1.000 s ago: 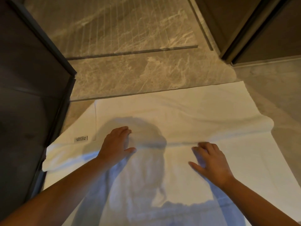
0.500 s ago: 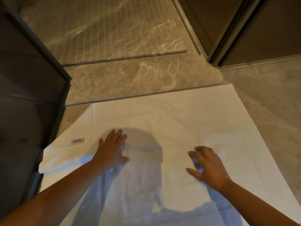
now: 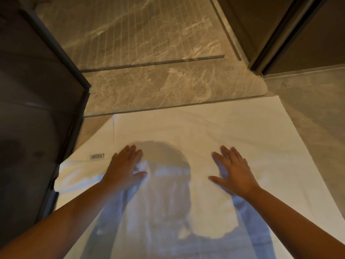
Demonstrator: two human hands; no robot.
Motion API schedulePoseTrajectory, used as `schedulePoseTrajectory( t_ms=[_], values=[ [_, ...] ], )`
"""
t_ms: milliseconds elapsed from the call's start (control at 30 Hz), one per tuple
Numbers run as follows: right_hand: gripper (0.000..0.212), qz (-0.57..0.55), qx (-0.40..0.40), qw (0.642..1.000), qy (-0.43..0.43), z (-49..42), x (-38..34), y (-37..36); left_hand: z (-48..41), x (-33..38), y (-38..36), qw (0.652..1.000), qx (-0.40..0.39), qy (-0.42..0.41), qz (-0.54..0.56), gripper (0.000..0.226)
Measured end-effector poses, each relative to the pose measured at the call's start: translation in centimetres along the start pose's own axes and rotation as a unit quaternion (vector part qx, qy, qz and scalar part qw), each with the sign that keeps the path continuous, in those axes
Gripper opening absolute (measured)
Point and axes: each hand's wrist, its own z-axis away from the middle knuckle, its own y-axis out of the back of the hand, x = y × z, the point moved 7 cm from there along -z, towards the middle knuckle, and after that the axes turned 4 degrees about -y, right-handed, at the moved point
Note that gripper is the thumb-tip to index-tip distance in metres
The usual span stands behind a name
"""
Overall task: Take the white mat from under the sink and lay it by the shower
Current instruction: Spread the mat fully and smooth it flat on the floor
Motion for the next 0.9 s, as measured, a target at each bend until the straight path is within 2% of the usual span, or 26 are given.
schedulePoseTrajectory(
  t_ms=[100,233,467,600,900],
  values=[
    [0.072,-0.015,-0.001,0.999,0.052,-1.6,-3.5,-0.5,1.5,-2.1,2.4,0.993,0.114,0.0,0.008,0.048],
    [0.068,-0.021,-0.002,0.993,0.12,-3.4,-8.6,-0.8,3.6,-5.7,3.3,0.983,0.165,0.067,0.034,0.033],
    [0.07,0.009,-0.033,0.983,0.179,-5.5,-15.1,-2.1,4.7,-10.3,2.8,0.976,0.147,0.149,0.056,0.042],
    [0.072,0.036,-0.061,0.983,0.167,-6.1,-16.2,-3.4,4.1,-11.0,3.5,0.978,0.144,0.146,0.036,0.031],
    [0.066,0.035,-0.054,0.987,0.149,-5.7,-15.4,-4.3,3.6,-12.0,3.6,0.975,0.145,0.153,0.069,0.026]
  ],
)
